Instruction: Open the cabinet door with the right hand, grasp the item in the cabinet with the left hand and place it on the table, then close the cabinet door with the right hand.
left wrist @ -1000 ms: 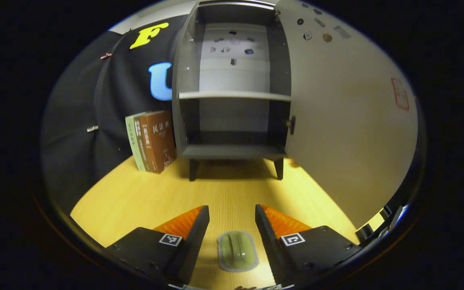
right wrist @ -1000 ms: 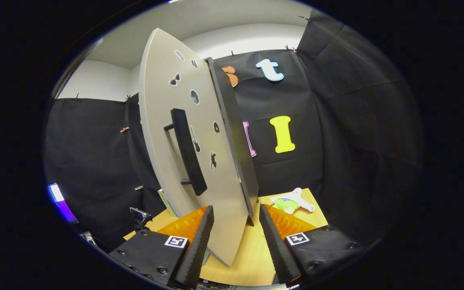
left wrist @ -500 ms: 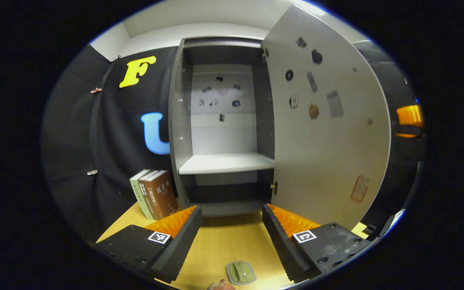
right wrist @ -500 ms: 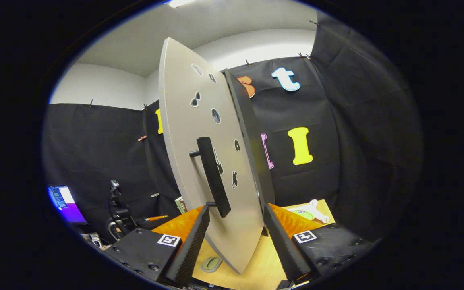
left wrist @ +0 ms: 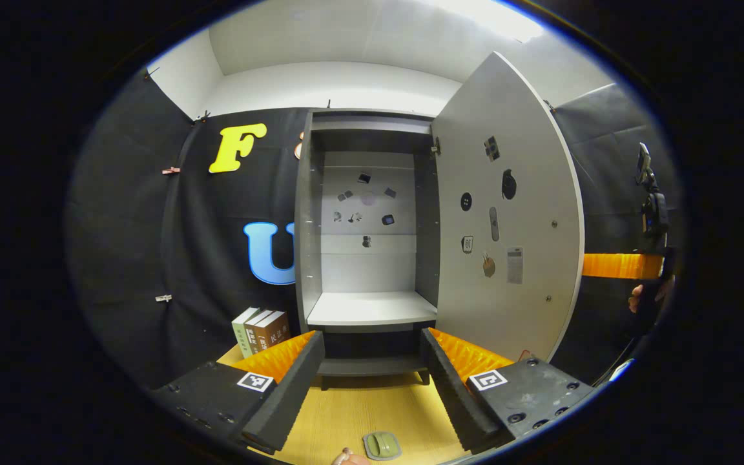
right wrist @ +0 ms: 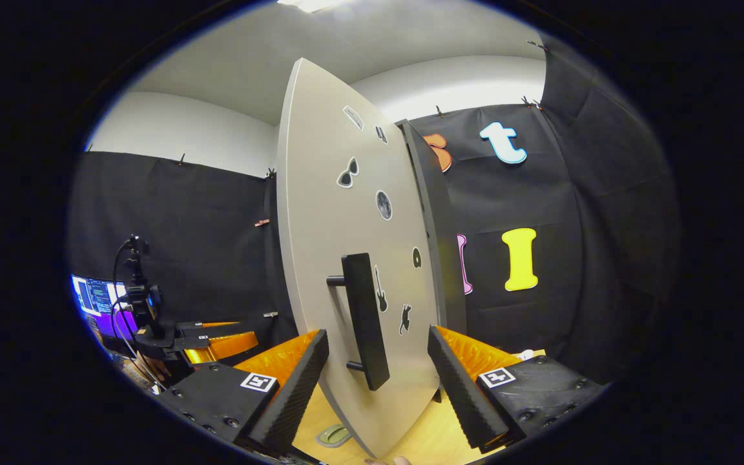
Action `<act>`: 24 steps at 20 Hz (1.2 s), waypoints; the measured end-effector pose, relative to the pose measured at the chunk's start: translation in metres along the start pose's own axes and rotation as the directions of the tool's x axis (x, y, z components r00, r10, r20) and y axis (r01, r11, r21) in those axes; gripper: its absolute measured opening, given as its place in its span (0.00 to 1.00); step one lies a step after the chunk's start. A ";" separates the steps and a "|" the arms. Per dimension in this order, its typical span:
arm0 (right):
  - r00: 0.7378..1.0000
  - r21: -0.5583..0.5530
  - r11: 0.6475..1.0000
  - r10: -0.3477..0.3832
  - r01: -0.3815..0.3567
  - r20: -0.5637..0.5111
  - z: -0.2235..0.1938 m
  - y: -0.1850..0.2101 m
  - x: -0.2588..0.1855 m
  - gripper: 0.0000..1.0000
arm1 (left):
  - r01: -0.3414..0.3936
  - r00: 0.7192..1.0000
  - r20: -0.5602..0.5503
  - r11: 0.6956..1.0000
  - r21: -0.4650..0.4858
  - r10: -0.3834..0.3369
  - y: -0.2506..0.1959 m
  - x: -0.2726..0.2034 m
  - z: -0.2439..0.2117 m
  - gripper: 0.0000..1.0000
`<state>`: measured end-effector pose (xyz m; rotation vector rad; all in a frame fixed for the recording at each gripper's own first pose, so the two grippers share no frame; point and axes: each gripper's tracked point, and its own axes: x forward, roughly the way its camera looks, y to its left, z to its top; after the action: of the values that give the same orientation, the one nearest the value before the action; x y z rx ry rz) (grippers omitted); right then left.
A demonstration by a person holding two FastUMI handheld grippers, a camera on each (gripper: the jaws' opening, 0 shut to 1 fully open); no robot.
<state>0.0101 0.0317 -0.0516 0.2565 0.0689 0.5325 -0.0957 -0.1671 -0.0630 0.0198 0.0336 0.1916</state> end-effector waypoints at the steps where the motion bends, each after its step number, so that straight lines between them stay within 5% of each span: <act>1: 1.000 -0.002 1.000 0.010 -0.010 0.005 0.001 0.002 0.001 0.98 | -0.009 1.000 0.002 1.000 -0.014 0.009 0.002 -0.004 0.002 0.94; 8: 0.999 -0.090 0.995 0.041 -0.040 0.002 -0.004 0.007 0.012 0.98 | -0.020 1.000 -0.015 0.999 -0.025 0.019 0.032 0.000 -0.001 0.94; 13: 1.000 -0.063 0.998 -0.001 0.002 0.011 -0.010 0.023 0.024 0.98 | 0.115 0.993 -0.007 0.992 -0.052 -0.116 0.058 0.036 0.006 0.94; 24: 0.987 -0.060 0.985 -0.157 0.159 0.044 -0.028 0.059 0.071 0.98 | 0.346 0.937 -0.075 0.936 0.071 -0.341 0.139 0.079 0.001 0.94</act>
<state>0.0384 0.1235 -0.0628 0.1978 0.0343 0.3711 -0.0450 -0.0154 -0.0615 0.0902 0.1058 -0.1608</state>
